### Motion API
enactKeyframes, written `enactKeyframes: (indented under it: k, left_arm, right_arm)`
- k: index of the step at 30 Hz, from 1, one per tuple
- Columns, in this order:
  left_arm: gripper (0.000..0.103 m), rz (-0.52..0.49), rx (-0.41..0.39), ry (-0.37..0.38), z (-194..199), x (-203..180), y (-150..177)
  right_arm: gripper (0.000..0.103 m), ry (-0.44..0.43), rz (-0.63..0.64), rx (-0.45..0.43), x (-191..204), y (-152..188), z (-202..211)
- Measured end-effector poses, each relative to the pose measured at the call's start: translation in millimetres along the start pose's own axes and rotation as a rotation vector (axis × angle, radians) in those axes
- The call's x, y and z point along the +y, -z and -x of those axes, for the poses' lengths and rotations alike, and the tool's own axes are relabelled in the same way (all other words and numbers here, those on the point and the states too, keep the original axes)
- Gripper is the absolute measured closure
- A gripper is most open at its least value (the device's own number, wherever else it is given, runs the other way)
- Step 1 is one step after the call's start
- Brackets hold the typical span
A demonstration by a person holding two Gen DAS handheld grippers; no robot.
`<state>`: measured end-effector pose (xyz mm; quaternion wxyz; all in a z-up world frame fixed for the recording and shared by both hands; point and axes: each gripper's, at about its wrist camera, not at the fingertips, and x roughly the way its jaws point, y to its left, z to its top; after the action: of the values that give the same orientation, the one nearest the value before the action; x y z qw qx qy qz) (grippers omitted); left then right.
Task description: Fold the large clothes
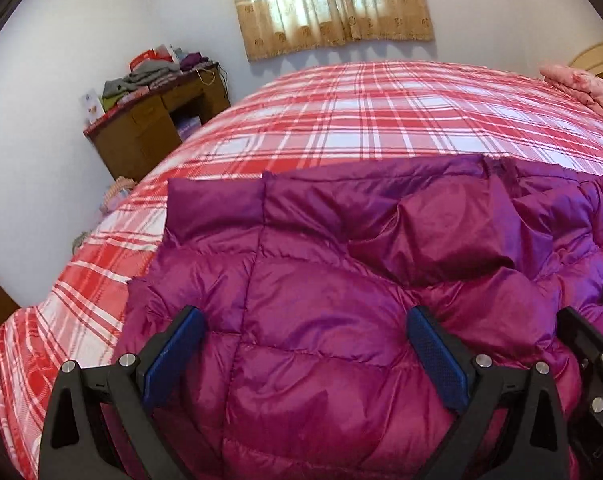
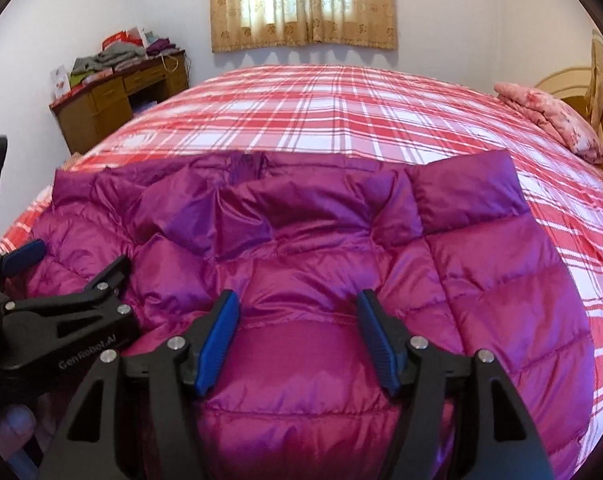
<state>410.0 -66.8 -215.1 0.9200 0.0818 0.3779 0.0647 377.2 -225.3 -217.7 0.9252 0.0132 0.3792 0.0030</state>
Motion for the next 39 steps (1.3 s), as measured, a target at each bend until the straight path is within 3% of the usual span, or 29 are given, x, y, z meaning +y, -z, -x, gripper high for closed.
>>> enactKeyframes:
  k: [8,22,25,29,31,35,39]
  left_arm:
    - [0.001,-0.034,-0.007,-0.05,0.2,-16.6,4.1]
    - [0.001,-0.032,-0.002,-0.044,-0.5,-15.4,4.0]
    - [0.001,-0.022,0.01,0.007,15.1,0.8,4.5]
    - [0.001,0.046,-0.123,-0.042,78.7,51.1,25.4]
    - [0.001,0.098,-0.141,-0.052,98.6,81.5,47.1]
    - [0.001,0.197,-0.048,-0.002,86.8,114.8,78.5]
    - [0.001,0.291,0.029,0.085,66.4,121.1,91.3]
  right_arm:
    - [0.036,-0.009,-0.007,0.022,-1.1,0.3,-7.2]
    - [0.035,0.0,0.002,0.037,2.9,2.7,-12.0]
    - [0.035,-0.005,0.004,0.044,2.4,0.7,-11.2]
    - [0.033,-0.013,0.005,-0.016,0.8,8.8,25.4]
    - [0.028,-0.037,-0.003,-0.053,4.6,20.1,48.5]
    - [0.028,-0.023,0.03,-0.077,21.3,42.5,67.8]
    - [0.027,0.013,0.066,-0.077,30.3,55.0,60.4]
